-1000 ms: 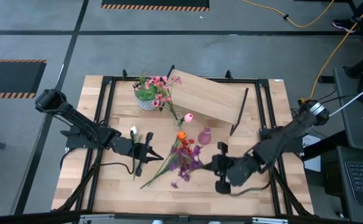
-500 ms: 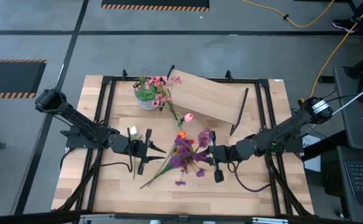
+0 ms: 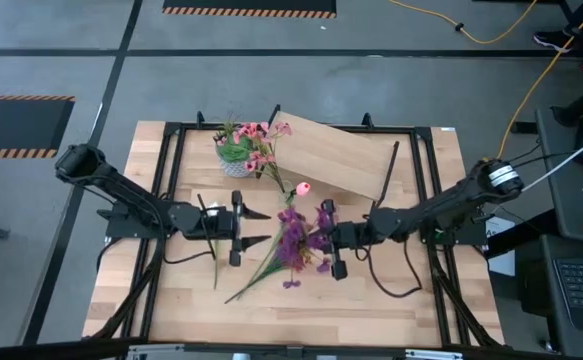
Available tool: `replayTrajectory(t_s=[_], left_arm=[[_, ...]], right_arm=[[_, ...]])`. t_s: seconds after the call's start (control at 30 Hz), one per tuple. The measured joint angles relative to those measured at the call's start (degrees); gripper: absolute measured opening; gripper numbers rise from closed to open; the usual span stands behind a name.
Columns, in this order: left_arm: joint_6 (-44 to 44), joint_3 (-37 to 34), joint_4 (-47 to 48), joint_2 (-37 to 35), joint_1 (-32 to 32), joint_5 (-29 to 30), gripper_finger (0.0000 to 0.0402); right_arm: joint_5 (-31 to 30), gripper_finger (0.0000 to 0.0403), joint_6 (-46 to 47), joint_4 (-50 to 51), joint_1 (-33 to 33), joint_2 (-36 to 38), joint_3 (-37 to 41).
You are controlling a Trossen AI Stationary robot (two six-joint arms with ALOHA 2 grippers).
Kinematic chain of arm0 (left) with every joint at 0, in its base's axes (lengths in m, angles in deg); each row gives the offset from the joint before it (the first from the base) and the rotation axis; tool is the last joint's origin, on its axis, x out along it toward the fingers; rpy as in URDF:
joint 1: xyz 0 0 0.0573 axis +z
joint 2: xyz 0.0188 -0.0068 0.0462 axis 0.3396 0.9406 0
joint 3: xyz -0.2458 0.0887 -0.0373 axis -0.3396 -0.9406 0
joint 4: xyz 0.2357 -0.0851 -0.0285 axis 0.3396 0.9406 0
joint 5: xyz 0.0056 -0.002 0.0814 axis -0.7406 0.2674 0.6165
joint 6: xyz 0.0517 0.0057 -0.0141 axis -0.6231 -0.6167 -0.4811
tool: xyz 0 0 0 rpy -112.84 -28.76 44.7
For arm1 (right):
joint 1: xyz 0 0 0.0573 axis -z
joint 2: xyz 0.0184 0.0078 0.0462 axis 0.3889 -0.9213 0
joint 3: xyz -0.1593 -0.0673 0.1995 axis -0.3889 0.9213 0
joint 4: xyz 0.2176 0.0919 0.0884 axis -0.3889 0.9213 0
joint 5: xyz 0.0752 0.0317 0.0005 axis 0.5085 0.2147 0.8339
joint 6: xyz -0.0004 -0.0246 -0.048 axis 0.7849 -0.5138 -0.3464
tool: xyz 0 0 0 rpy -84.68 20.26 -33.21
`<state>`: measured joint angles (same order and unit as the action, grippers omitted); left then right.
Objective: Pick and place flowers into a vace then onto a shelf
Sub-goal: Put the purple flowers into the transparent vase
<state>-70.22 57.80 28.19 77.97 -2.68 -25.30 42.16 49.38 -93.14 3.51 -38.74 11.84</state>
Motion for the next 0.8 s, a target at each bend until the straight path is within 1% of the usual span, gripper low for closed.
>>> replayTrajectory(t_s=[0.1,0.27,0.47,0.6,0.8], left_arm=[[0.0,0.0,-0.81,0.02,0.64,-1.86,0.0218],[0.46,0.55,-1.3,0.02,1.44,-4.71,0.0214],[0.46,0.83,-1.26,0.02,1.64,-5.37,0.0218],[0.46,0.84,-1.25,0.02,1.69,-7.23,0.0215],[0.5,1.95,-0.02,0.35,1.71,-8.2,0.0212]], right_arm=[[1.62,0.0008,-0.01,-0.43,1.32,-1.39,-1.22],[5.02,0.0008,-1.68,0.09,2.76,-4.51,-5.72],[5.22,0.0008,-1.29,1.24,4.59,-7.16,-9.31],[5.22,0.0008,-1.27,1.61,5.25,-8.94,-11.21],[5.83,0.0008,-1.36,1.59,5.97,-10.36,-12.58]])
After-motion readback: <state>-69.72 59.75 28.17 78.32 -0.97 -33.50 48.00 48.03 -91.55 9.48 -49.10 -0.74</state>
